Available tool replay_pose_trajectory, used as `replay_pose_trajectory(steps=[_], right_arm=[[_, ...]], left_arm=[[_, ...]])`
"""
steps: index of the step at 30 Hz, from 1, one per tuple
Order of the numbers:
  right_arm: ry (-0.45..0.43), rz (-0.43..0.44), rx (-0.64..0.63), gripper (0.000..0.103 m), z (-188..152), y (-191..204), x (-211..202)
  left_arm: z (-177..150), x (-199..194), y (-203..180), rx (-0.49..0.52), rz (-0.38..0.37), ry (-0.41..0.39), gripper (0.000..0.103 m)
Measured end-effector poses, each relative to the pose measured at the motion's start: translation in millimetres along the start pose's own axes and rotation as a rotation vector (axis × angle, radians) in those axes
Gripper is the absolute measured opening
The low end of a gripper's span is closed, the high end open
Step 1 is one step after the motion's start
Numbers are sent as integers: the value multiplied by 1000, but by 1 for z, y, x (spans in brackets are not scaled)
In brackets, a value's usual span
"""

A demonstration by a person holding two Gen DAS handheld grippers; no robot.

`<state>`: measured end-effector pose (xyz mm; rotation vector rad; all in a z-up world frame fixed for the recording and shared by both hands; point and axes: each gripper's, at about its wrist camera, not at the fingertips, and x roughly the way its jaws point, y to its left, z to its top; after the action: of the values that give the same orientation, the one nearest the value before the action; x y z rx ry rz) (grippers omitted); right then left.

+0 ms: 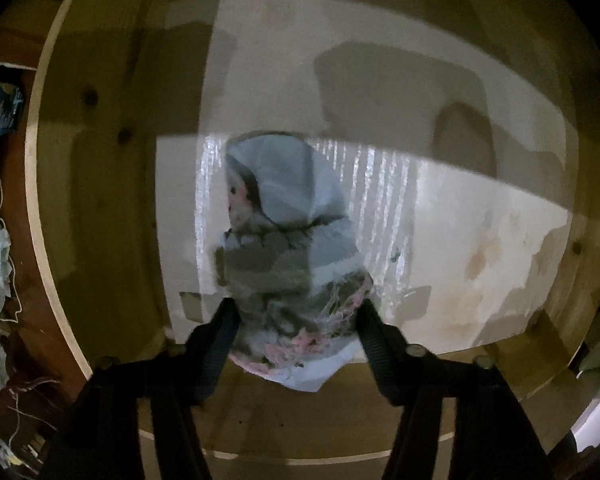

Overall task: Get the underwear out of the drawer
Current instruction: 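Grasp the light blue floral underwear in the drawer with the left gripper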

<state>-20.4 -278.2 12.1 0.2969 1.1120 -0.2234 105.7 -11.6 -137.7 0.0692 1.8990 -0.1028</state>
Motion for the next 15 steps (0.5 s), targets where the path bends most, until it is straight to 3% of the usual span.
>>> replay_pose_trajectory(steps=[4, 7, 15], right_arm=[[2, 1, -3, 41, 0, -1, 1], [9, 0, -9, 41, 0, 1, 4], [19, -13, -25, 41, -2, 6, 10]], left_arm=[[-2, -3, 1, 7, -5, -20, 38], [-6, -6, 3, 13, 1, -39, 32], [-31, -26, -5, 49, 38, -146, 28]])
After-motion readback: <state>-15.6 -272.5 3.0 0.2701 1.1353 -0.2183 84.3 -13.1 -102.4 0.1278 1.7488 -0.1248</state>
